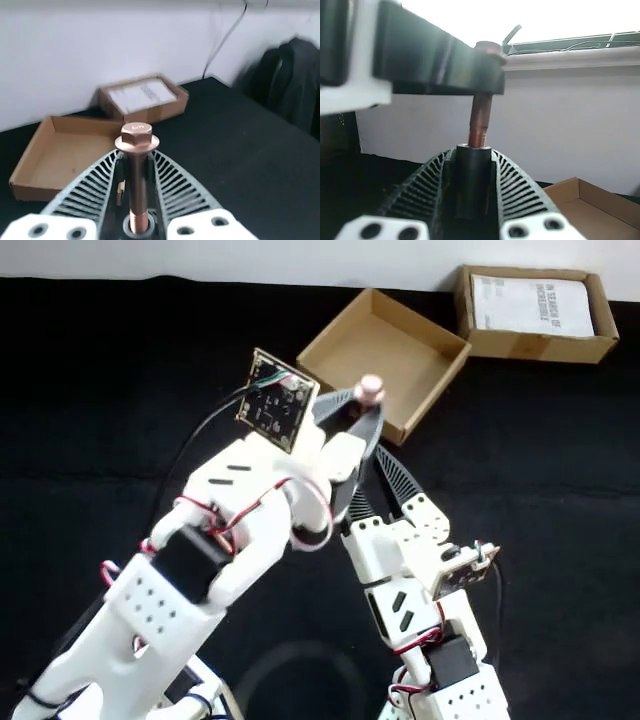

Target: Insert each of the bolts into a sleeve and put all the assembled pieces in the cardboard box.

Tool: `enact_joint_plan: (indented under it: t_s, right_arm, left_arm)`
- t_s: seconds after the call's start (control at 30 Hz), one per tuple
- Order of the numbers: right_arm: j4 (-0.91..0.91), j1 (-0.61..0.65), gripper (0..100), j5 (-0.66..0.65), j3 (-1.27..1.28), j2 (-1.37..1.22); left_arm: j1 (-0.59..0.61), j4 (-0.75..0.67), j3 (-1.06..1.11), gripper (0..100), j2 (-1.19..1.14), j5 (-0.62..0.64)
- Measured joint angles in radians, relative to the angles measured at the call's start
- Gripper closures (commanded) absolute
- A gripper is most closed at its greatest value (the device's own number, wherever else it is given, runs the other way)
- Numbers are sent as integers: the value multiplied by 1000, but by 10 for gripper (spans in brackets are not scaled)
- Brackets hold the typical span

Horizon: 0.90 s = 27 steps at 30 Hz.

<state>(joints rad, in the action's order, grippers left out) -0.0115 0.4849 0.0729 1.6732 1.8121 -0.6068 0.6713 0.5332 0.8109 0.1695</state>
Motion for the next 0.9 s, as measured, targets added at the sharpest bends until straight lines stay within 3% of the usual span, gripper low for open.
enact_joint_plan:
  t_s: [0.17,0.37,0.67,0.9]
  right_arm:
    - [0,3,992,-5,0,3]
    - [0,-5,992,-84,0,2]
    - [0,-2,992,-109,0,0]
    - [3,-61,992,-109,0,0]
  left_arm:
    - [-32,161,2,970,74,-2]
    - [-52,282,0,736,117,-2]
    - [37,316,-68,755,121,-5]
    - [97,482,-244,755,121,-5]
